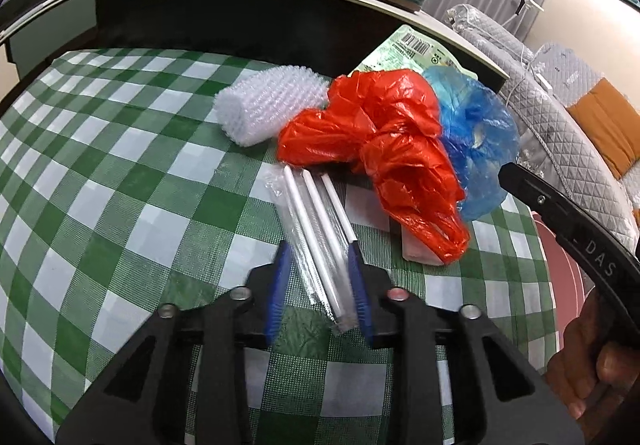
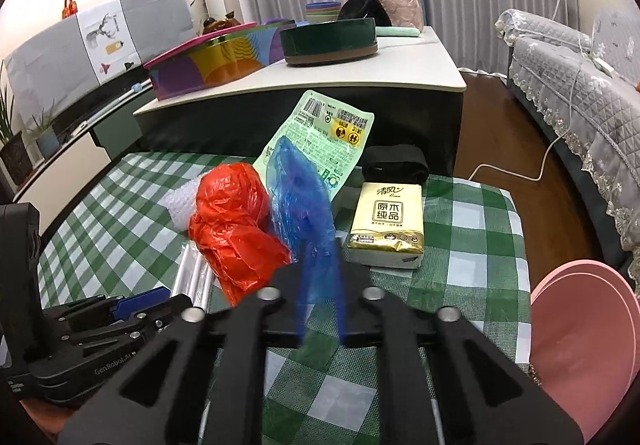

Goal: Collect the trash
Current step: 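Grasp the clear plastic straws with the left tool while the right tool grasps the blue plastic bag, then carry the straws with the left tool while the right tool carries the blue bag over the pink bin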

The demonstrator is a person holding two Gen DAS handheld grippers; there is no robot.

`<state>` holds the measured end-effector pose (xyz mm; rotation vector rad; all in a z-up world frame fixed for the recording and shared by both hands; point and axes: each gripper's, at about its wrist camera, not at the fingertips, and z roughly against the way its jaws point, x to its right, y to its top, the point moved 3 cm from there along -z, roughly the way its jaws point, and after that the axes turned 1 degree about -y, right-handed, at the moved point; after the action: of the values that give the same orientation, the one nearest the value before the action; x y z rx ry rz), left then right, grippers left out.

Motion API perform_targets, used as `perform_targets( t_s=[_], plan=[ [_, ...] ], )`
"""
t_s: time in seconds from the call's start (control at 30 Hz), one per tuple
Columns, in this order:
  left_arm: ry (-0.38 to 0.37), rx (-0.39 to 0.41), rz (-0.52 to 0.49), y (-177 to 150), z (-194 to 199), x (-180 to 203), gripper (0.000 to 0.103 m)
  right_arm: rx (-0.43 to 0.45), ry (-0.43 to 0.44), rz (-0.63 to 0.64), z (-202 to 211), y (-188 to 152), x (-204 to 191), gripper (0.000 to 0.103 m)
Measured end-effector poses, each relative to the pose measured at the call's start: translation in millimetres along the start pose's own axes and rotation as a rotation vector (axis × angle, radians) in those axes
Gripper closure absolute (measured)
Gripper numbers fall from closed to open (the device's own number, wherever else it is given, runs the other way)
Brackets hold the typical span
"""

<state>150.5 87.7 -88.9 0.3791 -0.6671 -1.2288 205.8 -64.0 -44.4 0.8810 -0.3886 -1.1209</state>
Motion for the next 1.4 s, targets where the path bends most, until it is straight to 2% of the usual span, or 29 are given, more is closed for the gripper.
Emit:
perform_targets(
  t_s=[0.07, 0.1, 0.2, 0.47, 0.9, 1.4],
  plan=[
    [-0.002, 0.0, -0.001, 0, 1, 1, 0.088, 0.008, 0.002, 0.011, 3, 1, -1, 0.102],
    [-0.001, 0.002, -0.003, 1, 3, 1, 0.095, 0.013, 0.0, 0.015, 5, 1, -2, 0.102],
    [-0.001, 0.015, -0.007, 2, 7, 2, 0.098, 0.032, 0.002, 0.013, 13, 4, -2, 0.103],
    [0.0, 0.073, -0.024, 6, 29, 6, 0.098, 0.096, 0.0, 0.006, 50, 12, -1, 0.103],
    [-0.016, 0.161, -0.087, 2, 70, 25, 0.098, 0.142, -0.039, 0.025, 102, 6, 0, 0.103],
    [-0.044, 0.204, -0.154, -6, 86, 50, 0.098, 0.175, -0.104, -0.036, 152, -8, 28, 0.103]
  ],
)
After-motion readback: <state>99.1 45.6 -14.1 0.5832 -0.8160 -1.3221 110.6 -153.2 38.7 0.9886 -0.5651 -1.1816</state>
